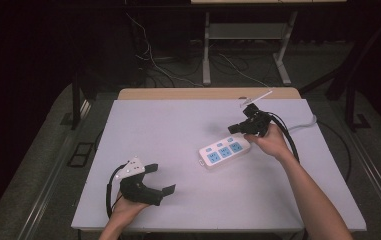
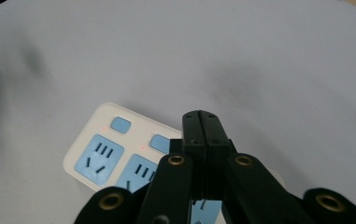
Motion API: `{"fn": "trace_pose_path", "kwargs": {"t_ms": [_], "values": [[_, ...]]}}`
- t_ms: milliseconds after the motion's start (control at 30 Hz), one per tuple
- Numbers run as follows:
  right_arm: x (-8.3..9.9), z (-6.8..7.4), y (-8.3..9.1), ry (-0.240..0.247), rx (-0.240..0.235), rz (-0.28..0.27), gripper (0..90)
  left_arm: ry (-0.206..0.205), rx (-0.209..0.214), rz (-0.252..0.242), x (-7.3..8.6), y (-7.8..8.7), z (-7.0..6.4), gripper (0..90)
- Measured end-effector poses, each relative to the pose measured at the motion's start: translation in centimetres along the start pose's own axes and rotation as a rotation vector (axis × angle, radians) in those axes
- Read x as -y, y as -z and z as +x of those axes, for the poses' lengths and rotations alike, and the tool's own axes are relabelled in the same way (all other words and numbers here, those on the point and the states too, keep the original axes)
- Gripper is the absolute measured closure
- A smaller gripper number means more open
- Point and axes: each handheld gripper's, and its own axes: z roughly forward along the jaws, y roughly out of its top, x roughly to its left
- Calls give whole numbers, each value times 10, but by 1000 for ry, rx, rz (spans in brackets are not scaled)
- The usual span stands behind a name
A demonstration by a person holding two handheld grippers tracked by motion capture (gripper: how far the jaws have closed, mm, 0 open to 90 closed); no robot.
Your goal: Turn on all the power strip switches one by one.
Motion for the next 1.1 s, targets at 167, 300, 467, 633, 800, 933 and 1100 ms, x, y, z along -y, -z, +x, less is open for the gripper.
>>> {"fn": "trace_pose_path", "kwargs": {"t_ms": [167, 300, 467, 633, 800, 933, 1100], "values": [[3, -6, 2, -12, 6, -1, 900, 3, 2, -5, 0, 1, 0, 0], [5, -10, 1, -23, 6, 4, 900, 2, 1, -4, 0, 1, 0, 0], [6, -12, -3, -29, 4, 15, 900, 1, 0, -6, 0, 2, 0, 0], [7, -14, -10, -27, 5, 35, 900, 2, -1, -9, 0, 2, 0, 0], [8, -16, -16, -28, 2, 50, 900, 0, -1, -8, 0, 2, 0, 0], [8, -16, -20, -30, -2, 63, 900, 0, -2, -7, 0, 3, 0, 0], [9, -15, -25, -29, -9, 84, 900, 3, -2, -10, 0, 3, 0, 0]]}}
